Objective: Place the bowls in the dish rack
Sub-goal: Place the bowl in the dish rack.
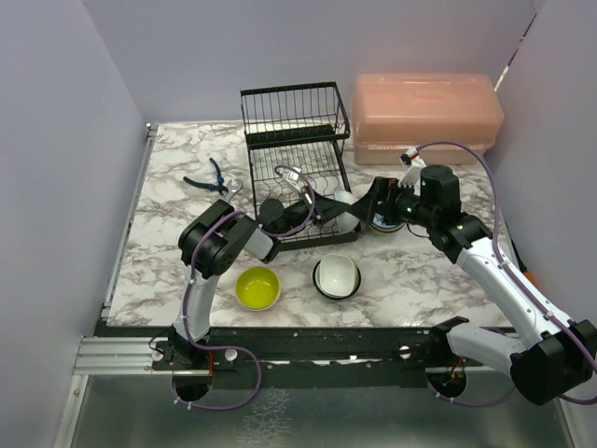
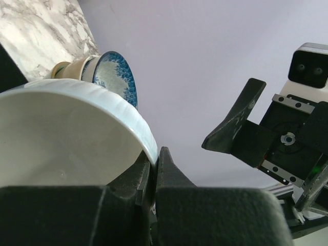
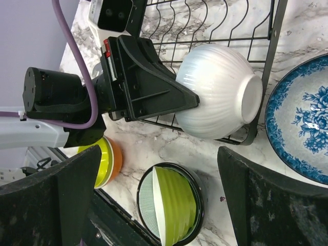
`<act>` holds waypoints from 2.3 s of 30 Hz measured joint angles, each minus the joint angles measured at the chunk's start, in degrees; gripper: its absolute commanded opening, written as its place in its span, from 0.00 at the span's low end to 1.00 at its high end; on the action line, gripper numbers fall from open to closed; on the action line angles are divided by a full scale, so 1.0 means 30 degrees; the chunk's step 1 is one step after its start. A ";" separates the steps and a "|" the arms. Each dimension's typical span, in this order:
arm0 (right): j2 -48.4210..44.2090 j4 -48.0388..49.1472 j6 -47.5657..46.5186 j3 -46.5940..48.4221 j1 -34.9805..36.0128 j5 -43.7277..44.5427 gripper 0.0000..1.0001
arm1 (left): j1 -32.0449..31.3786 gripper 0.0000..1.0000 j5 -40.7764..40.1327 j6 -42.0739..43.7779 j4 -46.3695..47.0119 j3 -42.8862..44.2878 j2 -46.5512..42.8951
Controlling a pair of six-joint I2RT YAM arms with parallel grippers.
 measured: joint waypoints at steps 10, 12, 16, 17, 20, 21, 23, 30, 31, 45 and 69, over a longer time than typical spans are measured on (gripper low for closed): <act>0.0022 -0.0022 -0.0007 0.0007 -0.0007 0.0000 1.00 | 0.0495 0.00 0.0029 -0.0750 0.0561 0.0481 0.0867; 0.0029 -0.0044 -0.0007 0.0007 -0.0007 0.0000 1.00 | 0.0532 0.00 0.0029 -0.0889 0.0590 0.0656 0.1027; 0.0036 -0.0138 -0.0015 0.0007 -0.0007 0.0000 1.00 | 0.0532 0.00 0.0022 -0.1494 0.0692 0.1122 0.1545; 0.0044 -0.0160 -0.0015 0.0007 -0.0007 0.0000 1.00 | 0.0539 0.00 0.0022 -0.1588 0.0743 0.1144 0.1596; 0.0044 -0.0284 -0.0022 0.0007 -0.0007 0.0007 1.00 | 0.0546 0.00 0.0000 -0.1829 0.0809 0.1151 0.1661; 0.0044 -0.0313 -0.0029 0.0015 -0.0007 0.0007 1.00 | 0.0546 0.00 -0.0007 -0.1865 0.0809 0.1151 0.1661; 0.0044 -0.0379 -0.0058 0.0022 -0.0007 0.0007 1.00 | 0.0546 0.00 -0.0022 -0.1916 0.0809 0.1151 0.1668; 0.0080 -0.0466 -0.0168 0.0189 -0.0007 0.0007 1.00 | 0.0605 0.00 -0.0058 -0.2616 0.0801 0.0984 0.1705; 0.0095 -0.0466 -0.0168 0.0189 -0.0007 0.0007 1.00 | 0.0641 0.00 -0.0058 -0.2725 0.0809 0.0933 0.1698; 0.0291 -0.0459 -0.0168 0.0197 -0.0007 0.0000 1.00 | 0.1370 0.00 -0.0678 -0.3439 0.0998 -0.0459 0.1792; 0.0248 -0.0474 -0.0277 0.0189 -0.0007 0.0007 1.00 | 0.0852 0.41 -0.0357 -0.0882 -0.1814 0.0036 0.0809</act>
